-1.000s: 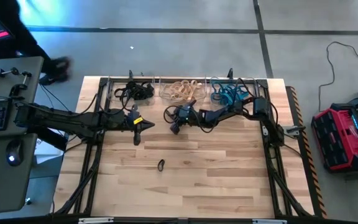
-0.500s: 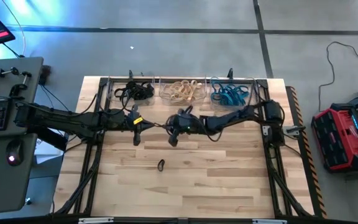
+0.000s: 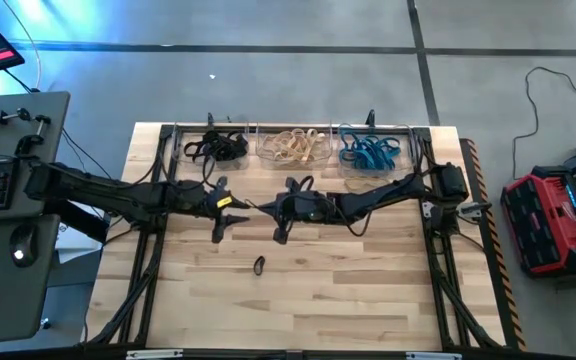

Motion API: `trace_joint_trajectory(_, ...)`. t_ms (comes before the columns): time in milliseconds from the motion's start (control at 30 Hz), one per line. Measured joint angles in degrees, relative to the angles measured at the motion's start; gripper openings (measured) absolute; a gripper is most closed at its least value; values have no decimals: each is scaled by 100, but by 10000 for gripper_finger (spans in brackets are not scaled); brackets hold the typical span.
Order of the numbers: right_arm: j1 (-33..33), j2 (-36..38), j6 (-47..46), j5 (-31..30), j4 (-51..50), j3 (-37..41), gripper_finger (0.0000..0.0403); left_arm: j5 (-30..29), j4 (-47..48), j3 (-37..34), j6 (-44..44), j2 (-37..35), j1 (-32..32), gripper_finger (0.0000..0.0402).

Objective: Sort rubber bands into baskets
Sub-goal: Put the black rubber band into the left transparent bin

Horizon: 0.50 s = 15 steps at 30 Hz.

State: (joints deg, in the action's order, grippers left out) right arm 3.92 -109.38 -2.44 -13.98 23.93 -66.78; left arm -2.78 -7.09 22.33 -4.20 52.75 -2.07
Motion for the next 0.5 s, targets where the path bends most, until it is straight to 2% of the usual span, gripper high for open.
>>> trace_joint_trajectory(167, 0, 0, 19, -2, 27, 0, 0, -70, -22, 0, 146, 35, -41, 178)
trace_joint_trajectory(500, 16, 2, 132, -4, 32, 0, 0, -281, -31, 0, 190, 35, -39, 181)
